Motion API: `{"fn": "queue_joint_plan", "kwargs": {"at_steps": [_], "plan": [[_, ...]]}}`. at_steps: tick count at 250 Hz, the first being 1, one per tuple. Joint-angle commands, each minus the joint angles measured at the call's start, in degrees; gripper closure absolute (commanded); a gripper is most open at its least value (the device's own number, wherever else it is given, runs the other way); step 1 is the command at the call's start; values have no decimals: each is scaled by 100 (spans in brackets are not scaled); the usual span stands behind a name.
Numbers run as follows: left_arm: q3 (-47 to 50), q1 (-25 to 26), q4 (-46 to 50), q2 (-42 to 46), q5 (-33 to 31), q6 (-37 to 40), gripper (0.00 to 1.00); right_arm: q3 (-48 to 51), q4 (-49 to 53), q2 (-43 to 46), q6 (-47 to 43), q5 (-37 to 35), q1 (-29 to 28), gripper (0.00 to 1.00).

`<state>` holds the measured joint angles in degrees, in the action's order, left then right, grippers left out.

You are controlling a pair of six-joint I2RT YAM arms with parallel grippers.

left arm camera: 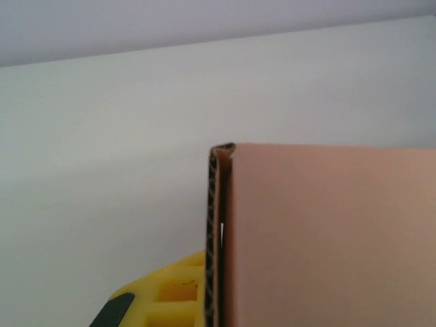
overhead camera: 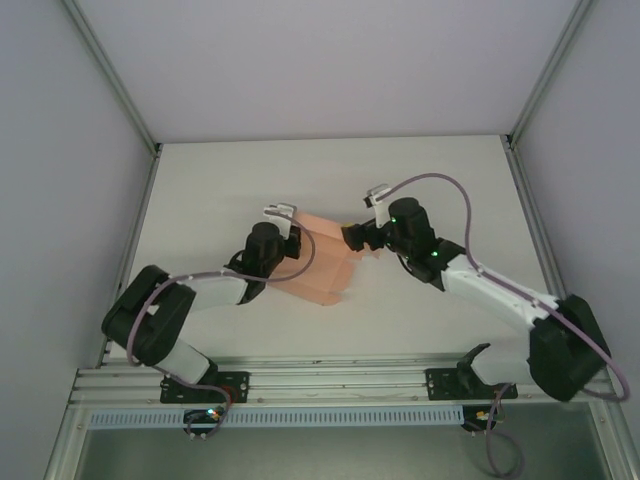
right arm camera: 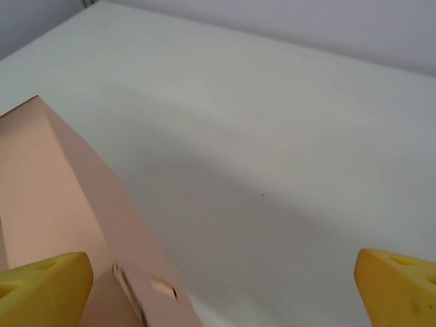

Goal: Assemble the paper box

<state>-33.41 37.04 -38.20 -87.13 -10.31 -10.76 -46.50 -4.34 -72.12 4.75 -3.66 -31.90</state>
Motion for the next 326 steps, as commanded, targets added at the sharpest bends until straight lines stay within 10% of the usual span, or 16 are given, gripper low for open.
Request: {"fn": "queue_joint_plan", "kwargs": {"at_steps": [1,84,226,326], "plan": [[-189,21,723,269,-351,-136,100,236,539,358,79,-275,9,0],[-324,84,1164,500,-272,-305,100,285,239,-77,43,-151,16,0],[-497,440,1241,442,-10,-550,100,606,-3198,-1274,837,2,-43,0],[-742,427,1883,462,-647,-494,100,1403,-1052,479,665,-821,-98,0]]}}
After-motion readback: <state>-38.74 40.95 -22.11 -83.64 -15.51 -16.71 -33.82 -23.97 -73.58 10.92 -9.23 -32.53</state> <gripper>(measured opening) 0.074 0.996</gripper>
